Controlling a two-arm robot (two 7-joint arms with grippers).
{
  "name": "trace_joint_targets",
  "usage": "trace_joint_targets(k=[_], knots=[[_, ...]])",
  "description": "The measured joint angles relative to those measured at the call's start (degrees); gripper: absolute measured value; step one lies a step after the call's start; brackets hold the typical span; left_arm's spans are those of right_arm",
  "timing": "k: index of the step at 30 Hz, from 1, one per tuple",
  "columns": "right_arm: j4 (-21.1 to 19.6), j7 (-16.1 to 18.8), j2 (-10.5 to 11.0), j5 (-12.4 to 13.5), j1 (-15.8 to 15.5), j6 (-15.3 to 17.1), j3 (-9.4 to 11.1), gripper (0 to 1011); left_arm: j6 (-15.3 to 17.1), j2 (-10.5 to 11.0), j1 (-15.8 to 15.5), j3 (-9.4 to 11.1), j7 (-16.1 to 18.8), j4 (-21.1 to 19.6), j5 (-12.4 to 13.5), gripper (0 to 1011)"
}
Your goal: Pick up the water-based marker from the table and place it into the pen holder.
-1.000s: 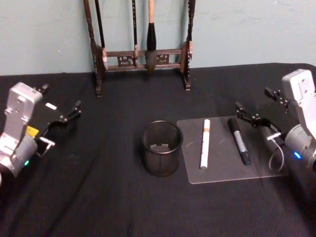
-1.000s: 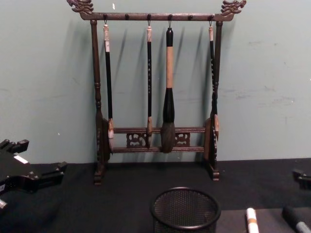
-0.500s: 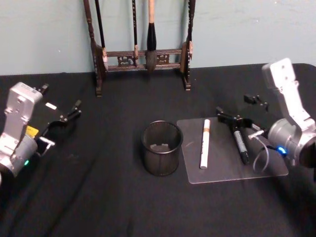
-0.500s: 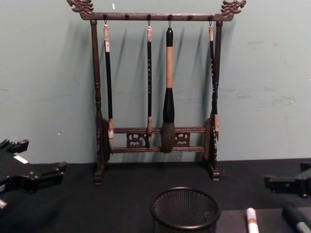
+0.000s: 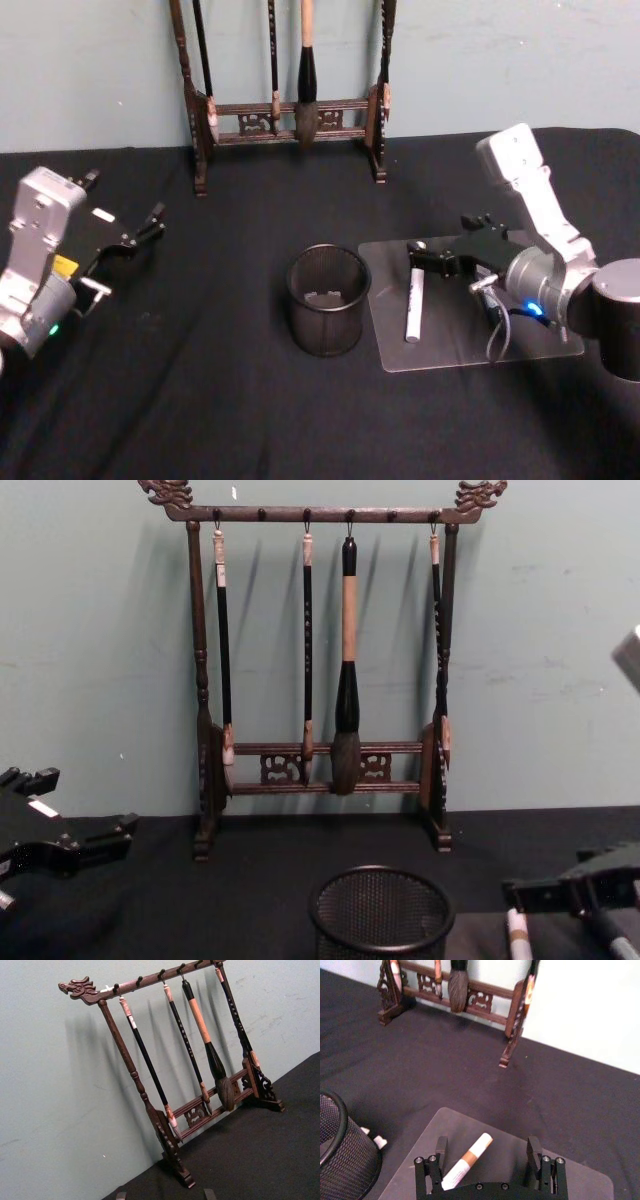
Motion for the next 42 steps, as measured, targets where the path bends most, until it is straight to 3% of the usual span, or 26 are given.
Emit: trace_joint_targets(k=[21, 42], knots=[[3.15, 1.82, -3.26, -2.99, 0.96, 3.83, -1.23, 1002, 0.00, 0.00, 0.00, 0.00, 0.00, 0.00, 0.00, 1001], [4.72, 3.18, -5.45, -4.95, 0.59, 5.27, 0.18, 1002, 0.00, 0.00, 0.00, 0.00, 0.00, 0.00, 0.00, 1001]])
